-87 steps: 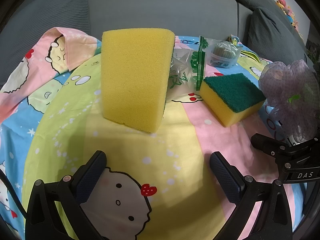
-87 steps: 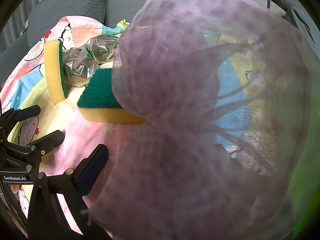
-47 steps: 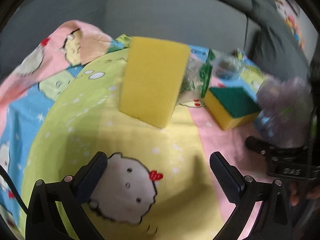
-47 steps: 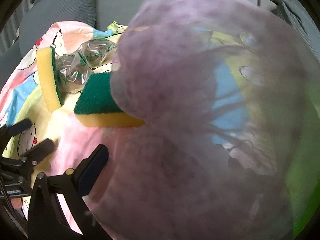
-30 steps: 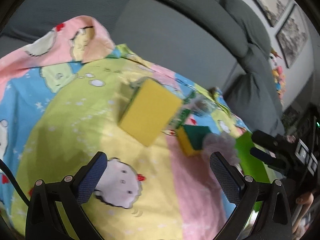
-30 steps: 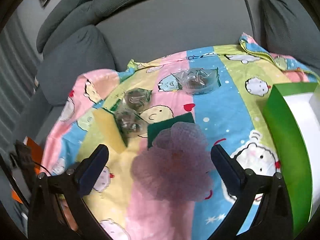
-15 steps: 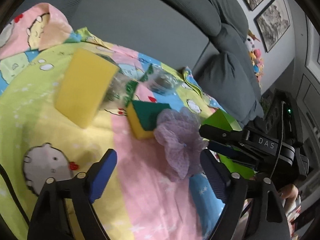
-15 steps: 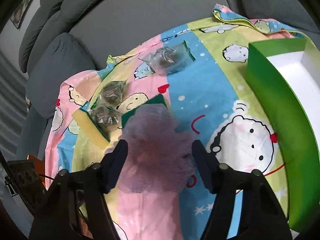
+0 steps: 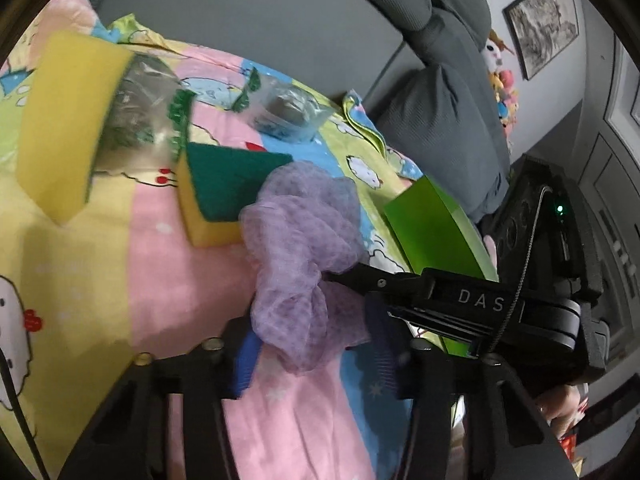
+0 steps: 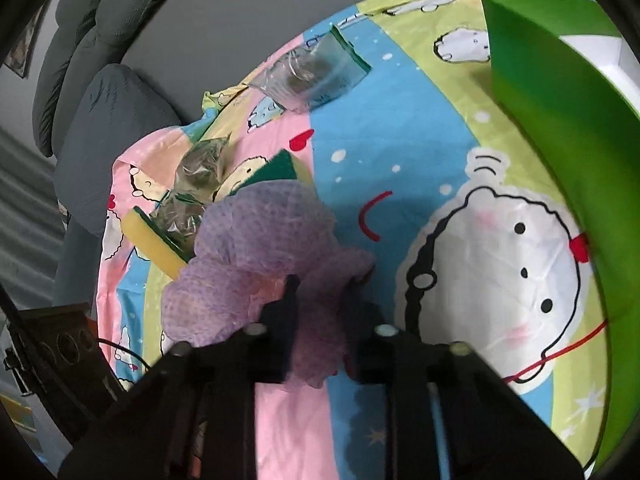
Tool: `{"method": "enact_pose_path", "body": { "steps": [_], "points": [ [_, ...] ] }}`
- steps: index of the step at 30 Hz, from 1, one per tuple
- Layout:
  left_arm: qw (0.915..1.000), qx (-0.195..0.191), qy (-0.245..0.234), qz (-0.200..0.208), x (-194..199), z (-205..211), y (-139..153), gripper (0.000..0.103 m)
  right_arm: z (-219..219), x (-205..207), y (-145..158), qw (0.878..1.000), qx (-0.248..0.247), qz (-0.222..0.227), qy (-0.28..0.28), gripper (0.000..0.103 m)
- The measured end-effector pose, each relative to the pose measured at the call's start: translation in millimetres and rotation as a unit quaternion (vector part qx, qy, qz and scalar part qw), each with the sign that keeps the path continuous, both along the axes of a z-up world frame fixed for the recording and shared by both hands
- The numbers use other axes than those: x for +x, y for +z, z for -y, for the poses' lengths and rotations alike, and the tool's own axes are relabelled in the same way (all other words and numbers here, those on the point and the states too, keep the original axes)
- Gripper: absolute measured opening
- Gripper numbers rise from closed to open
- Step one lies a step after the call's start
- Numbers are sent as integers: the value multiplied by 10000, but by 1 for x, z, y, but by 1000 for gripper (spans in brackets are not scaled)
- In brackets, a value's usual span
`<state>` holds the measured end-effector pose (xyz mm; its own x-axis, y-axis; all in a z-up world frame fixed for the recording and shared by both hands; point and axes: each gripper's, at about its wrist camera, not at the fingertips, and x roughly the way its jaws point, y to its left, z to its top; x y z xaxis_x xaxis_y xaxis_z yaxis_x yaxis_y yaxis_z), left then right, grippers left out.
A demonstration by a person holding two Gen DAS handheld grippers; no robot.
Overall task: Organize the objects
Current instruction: 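Close the right gripper on the purple mesh bath puff and lift it, then carry the bath puff into the green box and open the right gripper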
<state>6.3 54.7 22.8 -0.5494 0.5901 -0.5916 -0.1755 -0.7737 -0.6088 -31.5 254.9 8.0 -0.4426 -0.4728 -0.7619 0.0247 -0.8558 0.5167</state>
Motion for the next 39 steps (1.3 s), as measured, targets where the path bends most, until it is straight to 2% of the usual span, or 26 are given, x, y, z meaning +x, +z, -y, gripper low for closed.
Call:
{"method": "enact_pose_path", "body": {
  "steps": [2,5,7,12,16,22,31,39],
  "points": [
    [9999,-62,-17,-122,3,-5,5,35,-2,2,1,10000,37,-61,36,12],
    [9992,-143,-76,-374,9,-11,18,32,-7,5,7,9998,-99,-159,64,11],
    [9981,-234,-117,-558,14,-18,31,32,-12,9,13,9994,-255,-233,79,11],
    [9957,-150,-243,-883,25,-30,56,32,-27,24,39,9963,-624,-581,110,10],
    [9922,-320,-355,-1152,30,-51,77,32,-45,41,64,9907,-975,-945,108,9],
    [9861,-418,-638,-1477,36,-83,101,32,-73,69,96,9849,-932,-1449,-170,10],
    [9817,-516,-958,-1566,37,-132,121,32,-119,93,117,9764,-904,-1819,-732,11],
    [9766,-687,-1295,-1573,34,-175,123,32,-155,108,118,9687,-885,-1966,-1233,12]
  ]
}}
